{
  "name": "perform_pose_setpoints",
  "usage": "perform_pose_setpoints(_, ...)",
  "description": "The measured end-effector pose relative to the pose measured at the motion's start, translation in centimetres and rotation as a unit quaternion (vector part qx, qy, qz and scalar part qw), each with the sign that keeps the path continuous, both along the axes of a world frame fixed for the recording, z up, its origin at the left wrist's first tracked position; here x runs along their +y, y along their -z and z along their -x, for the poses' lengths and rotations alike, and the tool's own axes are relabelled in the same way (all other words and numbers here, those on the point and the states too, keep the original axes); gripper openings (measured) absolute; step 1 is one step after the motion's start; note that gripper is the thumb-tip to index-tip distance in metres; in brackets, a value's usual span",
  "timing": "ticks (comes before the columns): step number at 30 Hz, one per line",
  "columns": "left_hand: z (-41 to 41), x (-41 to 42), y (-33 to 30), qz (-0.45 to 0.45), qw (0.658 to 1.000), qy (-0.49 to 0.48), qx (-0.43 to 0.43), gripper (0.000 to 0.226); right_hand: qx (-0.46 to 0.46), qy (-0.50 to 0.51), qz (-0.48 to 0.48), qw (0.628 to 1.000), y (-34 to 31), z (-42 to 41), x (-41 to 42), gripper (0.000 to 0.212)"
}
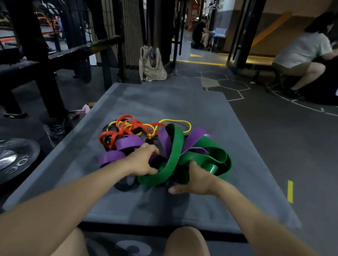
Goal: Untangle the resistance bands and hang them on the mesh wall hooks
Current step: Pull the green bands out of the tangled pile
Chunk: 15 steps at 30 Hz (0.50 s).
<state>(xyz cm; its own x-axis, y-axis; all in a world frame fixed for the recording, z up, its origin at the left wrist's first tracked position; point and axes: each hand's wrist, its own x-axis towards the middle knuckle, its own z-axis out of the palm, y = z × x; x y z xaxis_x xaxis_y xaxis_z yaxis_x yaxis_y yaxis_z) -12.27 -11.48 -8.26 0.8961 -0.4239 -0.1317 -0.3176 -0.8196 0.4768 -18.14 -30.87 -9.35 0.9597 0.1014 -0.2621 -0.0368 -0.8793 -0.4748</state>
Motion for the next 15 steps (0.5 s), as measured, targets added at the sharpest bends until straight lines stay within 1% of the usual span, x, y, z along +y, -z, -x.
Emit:
perform_pose_setpoints(2,0.0,-0.5,0.5,-0.008,0.999,-0.009,-0.03,0.061,-0.005,0.024,-0.075,0.997,0.4,-0.3,1.7,0.104)
perform_pose_setpoints(3,0.0,-0.7,0.7,-0.007,0.999,-0.01,-0.042,0.061,-0.015,0.041,-0.092,0.995,0.8,-0.5,2.6,0.104)
perform_pose_setpoints(5,-0.3,-0.8,1.0,0.0,0.997,-0.014,-0.072,0.061,-0.052,0.09,-0.085,0.991,1.4,-1.1,3.8,0.099)
perform_pose_setpoints(8,-1.2,-0.1,1.3,0.014,0.991,-0.024,-0.133,0.055,-0.091,0.137,-0.044,0.985,1.9,-1.7,4.2,0.085)
perform_pose_setpoints(10,-1.6,0.6,1.6,-0.038,0.985,0.014,-0.166,0.046,-0.099,0.147,-0.031,0.984,2.0,-2.1,3.6,0.072)
perform_pose_setpoints(12,-1.8,1.3,1.7,-0.114,0.971,0.067,-0.2,0.046,-0.108,0.133,-0.035,0.985,1.7,-2.4,2.5,0.058)
perform_pose_setpoints(13,-1.7,1.5,1.6,-0.138,0.964,0.081,-0.212,0.052,-0.114,0.117,-0.037,0.986,1.4,-2.6,1.8,0.054)
perform_pose_setpoints(14,-1.8,1.8,1.5,-0.156,0.96,0.086,-0.216,0.065,-0.12,0.1,-0.037,0.987,1.0,-2.7,1.0,0.051)
perform_pose_setpoints(15,-1.8,2.1,1.2,-0.176,0.957,0.09,-0.215,0.082,-0.126,0.087,-0.034,0.988,0.5,-2.8,0.1,0.05)
